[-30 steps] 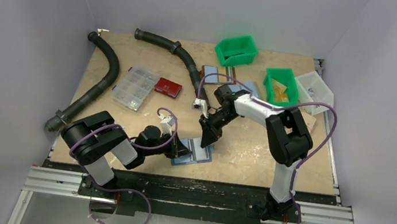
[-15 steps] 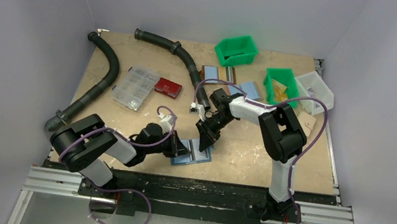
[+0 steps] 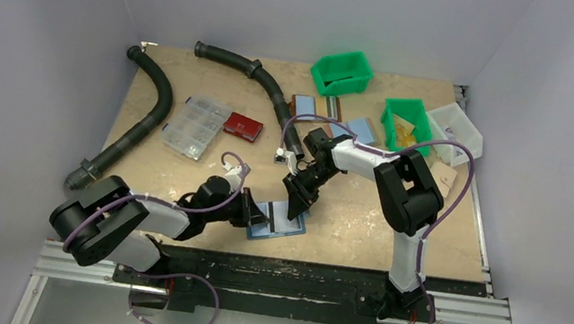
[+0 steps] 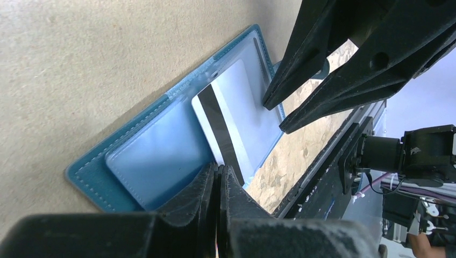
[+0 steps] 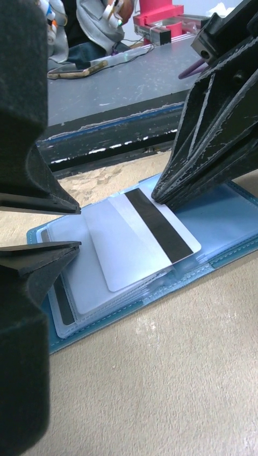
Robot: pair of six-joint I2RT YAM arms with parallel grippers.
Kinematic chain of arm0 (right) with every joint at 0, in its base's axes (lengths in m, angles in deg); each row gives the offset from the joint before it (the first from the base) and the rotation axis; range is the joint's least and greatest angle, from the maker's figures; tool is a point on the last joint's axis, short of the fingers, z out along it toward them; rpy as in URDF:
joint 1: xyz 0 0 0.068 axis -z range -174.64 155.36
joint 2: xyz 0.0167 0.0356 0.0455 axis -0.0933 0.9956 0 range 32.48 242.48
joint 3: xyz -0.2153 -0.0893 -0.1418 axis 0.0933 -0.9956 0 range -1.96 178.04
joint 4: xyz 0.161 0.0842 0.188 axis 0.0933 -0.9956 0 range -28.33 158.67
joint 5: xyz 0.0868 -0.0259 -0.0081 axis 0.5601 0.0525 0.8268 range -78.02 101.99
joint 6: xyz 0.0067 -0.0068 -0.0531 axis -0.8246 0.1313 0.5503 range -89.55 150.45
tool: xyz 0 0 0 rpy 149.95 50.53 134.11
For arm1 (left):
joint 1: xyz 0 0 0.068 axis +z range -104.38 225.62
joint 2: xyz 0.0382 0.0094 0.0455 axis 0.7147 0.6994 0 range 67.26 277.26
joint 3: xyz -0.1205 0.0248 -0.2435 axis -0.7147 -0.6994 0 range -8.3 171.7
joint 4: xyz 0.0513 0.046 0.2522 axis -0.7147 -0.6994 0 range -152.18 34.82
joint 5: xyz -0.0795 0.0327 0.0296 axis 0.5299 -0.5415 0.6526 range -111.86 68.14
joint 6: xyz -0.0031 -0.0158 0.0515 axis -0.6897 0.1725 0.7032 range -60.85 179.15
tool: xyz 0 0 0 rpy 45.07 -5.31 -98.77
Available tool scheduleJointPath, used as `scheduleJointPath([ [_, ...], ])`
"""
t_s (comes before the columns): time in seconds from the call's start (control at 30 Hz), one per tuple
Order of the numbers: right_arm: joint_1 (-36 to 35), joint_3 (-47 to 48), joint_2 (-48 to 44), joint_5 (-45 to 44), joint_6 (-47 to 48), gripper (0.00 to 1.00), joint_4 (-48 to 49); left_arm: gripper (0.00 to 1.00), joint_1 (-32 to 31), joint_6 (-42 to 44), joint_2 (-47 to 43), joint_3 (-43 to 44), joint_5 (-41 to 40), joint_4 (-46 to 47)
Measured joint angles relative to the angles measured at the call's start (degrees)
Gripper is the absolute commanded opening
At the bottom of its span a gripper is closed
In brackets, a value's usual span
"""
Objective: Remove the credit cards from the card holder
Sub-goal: Remove the credit card from the card holder.
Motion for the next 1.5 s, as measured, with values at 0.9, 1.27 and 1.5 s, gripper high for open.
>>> scheduleJointPath([
  [0.9, 0.1, 1.9, -0.7, 6.8, 14.6, 0.49, -9.2, 0.00, 0.9, 15.6, -23.4, -0.2, -6.5, -28.0],
  [1.27, 0.1, 2.1, -2.5, 8.8, 16.3, 0.49, -10.0, 0.20, 0.9, 15.3, -21.6, 0.1, -6.6, -28.2],
  [1.5, -0.4, 2.1, -2.3, 11.3, 16.2, 0.39, -10.0, 0.30, 0.9, 13.1, -22.1, 0.9, -7.5, -29.4],
])
